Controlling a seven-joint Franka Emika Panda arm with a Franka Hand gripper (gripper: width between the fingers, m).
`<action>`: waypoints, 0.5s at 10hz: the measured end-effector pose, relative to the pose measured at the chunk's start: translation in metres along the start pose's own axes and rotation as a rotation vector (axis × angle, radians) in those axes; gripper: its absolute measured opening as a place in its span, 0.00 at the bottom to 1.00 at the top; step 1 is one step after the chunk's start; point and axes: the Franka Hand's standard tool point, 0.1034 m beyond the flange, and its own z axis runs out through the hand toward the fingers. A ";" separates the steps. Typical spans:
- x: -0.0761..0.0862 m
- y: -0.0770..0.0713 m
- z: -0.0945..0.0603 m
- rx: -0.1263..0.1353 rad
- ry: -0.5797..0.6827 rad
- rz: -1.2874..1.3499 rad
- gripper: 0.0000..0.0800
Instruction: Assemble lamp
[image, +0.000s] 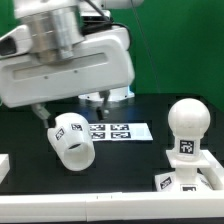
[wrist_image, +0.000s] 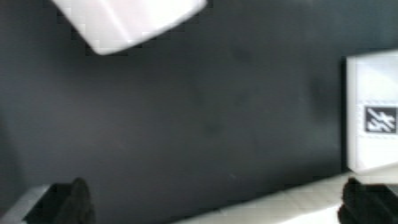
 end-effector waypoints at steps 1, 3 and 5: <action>0.003 0.007 0.001 -0.028 -0.101 -0.034 0.87; 0.000 0.019 0.006 -0.071 -0.266 -0.070 0.87; -0.013 0.016 0.014 -0.055 -0.400 -0.064 0.87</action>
Offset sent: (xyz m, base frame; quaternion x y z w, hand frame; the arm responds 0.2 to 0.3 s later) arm -0.0244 -0.0116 -0.0152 -0.0580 -0.1241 0.0244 0.9903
